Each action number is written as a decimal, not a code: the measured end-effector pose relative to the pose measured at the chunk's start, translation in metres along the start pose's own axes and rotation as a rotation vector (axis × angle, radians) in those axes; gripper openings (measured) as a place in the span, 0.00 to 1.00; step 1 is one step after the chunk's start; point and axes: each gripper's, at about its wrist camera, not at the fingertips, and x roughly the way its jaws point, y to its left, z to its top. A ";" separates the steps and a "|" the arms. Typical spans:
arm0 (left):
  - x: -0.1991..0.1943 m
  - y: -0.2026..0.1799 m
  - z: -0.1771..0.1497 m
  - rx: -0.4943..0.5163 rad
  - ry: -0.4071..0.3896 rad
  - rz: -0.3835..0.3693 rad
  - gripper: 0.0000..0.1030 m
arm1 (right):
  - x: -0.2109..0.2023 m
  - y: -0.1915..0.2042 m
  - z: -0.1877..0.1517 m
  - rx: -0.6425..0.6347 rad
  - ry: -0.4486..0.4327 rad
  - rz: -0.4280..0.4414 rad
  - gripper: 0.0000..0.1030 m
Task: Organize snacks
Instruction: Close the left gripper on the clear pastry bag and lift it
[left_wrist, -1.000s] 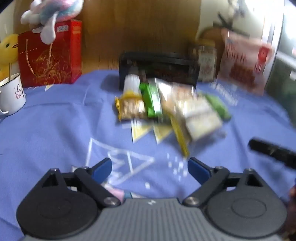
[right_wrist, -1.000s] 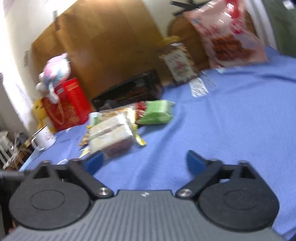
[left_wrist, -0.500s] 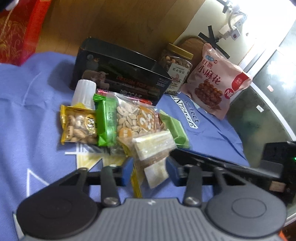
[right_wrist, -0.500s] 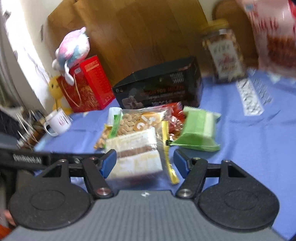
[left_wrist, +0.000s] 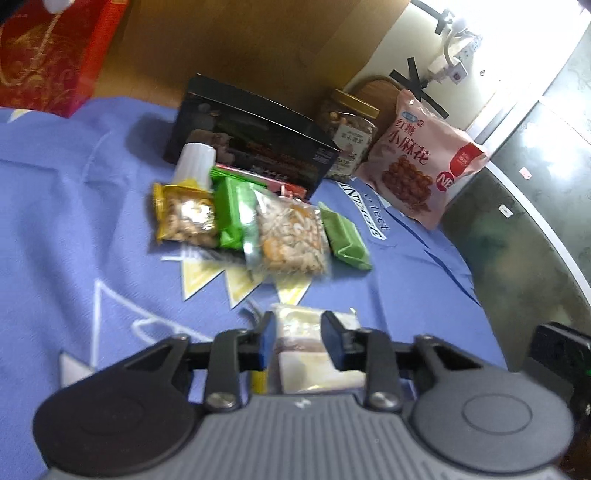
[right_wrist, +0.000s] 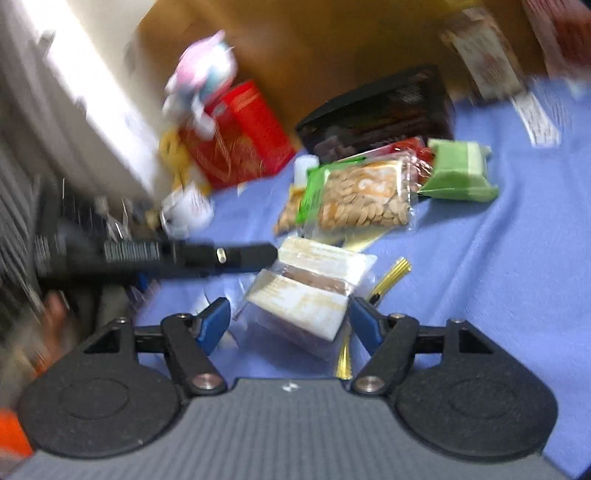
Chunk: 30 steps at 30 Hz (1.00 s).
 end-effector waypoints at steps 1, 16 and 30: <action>-0.004 0.001 0.000 -0.001 -0.007 0.007 0.31 | -0.002 0.006 -0.004 -0.047 0.004 -0.026 0.72; 0.021 -0.020 -0.020 0.139 0.047 0.031 0.51 | 0.022 0.021 -0.021 -0.301 0.024 -0.238 0.83; -0.014 -0.048 -0.032 0.184 -0.042 -0.049 0.38 | 0.025 0.048 -0.029 -0.347 -0.084 -0.352 0.69</action>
